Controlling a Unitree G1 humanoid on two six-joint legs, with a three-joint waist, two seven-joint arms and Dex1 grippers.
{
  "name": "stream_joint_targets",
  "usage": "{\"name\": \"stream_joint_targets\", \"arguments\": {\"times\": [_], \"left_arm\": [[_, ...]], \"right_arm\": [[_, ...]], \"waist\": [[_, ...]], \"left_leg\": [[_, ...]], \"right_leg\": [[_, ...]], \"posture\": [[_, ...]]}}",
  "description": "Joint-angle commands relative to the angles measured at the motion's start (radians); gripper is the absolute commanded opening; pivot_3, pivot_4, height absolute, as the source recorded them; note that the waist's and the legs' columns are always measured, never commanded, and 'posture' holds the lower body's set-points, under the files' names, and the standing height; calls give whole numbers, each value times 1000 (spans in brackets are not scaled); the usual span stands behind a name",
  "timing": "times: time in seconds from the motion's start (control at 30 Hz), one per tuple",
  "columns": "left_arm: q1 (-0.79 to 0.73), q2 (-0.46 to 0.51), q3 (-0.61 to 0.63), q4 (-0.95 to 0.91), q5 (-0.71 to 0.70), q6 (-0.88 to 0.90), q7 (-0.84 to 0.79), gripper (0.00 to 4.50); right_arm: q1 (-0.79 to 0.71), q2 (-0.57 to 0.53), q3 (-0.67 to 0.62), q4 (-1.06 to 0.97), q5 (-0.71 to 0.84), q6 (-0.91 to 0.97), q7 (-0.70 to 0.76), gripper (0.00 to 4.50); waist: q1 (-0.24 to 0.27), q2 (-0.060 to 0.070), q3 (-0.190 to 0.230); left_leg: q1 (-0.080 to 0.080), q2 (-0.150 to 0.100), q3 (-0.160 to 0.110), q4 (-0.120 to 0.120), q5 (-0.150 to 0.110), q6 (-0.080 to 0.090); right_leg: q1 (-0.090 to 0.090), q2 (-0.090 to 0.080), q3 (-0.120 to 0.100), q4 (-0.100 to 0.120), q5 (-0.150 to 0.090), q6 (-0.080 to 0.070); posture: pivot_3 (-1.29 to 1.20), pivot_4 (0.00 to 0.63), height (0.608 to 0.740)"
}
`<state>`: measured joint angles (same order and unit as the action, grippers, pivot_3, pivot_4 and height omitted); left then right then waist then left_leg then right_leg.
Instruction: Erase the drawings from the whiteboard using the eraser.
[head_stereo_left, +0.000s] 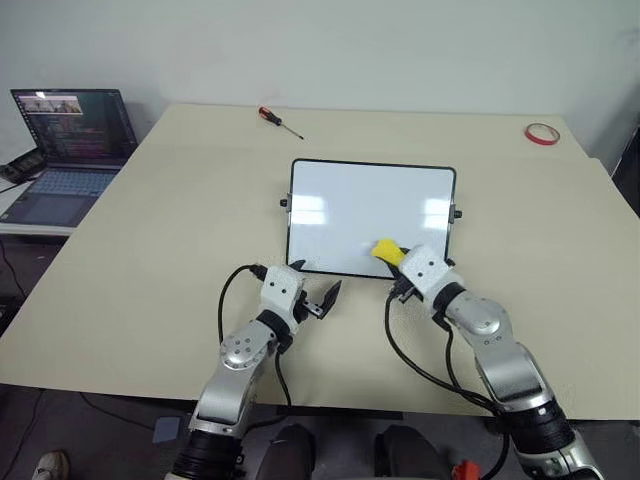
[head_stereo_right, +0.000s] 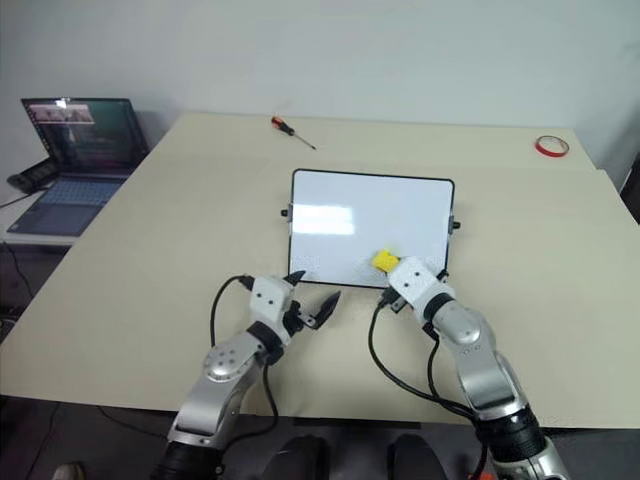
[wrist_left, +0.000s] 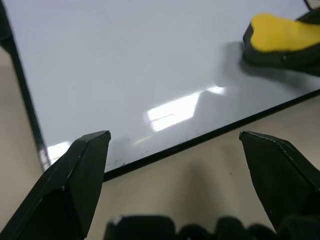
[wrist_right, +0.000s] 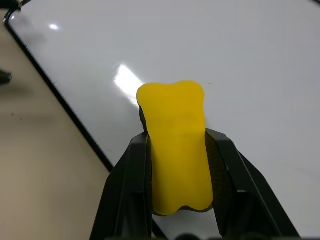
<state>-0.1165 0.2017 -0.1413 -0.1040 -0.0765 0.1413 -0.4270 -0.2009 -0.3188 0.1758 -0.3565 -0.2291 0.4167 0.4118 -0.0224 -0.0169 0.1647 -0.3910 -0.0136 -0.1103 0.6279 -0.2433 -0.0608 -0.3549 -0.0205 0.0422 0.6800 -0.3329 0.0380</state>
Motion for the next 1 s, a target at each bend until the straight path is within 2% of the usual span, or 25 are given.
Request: {"name": "stream_joint_targets", "arguments": {"times": [0.03,0.27,0.4,0.57,0.73,1.0], "left_arm": [[-95,11,-17,-29,-57,-14,-95,4500],[-320,17,-90,130,-157,-50,-402,4500],[-433,8,-152,341,-148,-163,-602,4500],[-571,-52,-191,581,-122,-283,-740,4500],[-657,-112,-208,750,-82,-379,-802,4500],[-681,-150,-190,825,-47,-434,-804,4500]], "right_arm": [[39,-22,-145,-214,15,105,-25,1176],[110,-9,-299,-399,7,402,-78,1176],[156,40,-395,-432,23,570,-115,1176],[168,107,-470,-423,71,691,-131,1176],[165,126,-489,-395,108,719,-149,1176],[129,112,-472,-319,150,689,-175,1176]], "waist": [[7,0,0],[4,0,0],[-2,0,0],[-10,1,0],[-11,1,0],[-11,1,0]], "left_leg": [[-2,0,0,0,0,0],[-3,-1,2,1,0,0],[-3,-2,2,1,0,0],[-4,-8,2,0,0,1],[-5,-9,2,1,0,1],[-5,-9,1,1,0,1]], "right_leg": [[-1,0,-1,0,0,0],[-2,1,-2,0,0,0],[-2,2,-2,0,0,0],[-3,2,-1,1,0,0],[-3,1,-2,0,-1,1],[-5,1,-1,1,-1,1]], "posture": [[0,150,740],[0,150,740],[0,150,740],[0,150,740],[0,150,740],[0,150,740]]}}
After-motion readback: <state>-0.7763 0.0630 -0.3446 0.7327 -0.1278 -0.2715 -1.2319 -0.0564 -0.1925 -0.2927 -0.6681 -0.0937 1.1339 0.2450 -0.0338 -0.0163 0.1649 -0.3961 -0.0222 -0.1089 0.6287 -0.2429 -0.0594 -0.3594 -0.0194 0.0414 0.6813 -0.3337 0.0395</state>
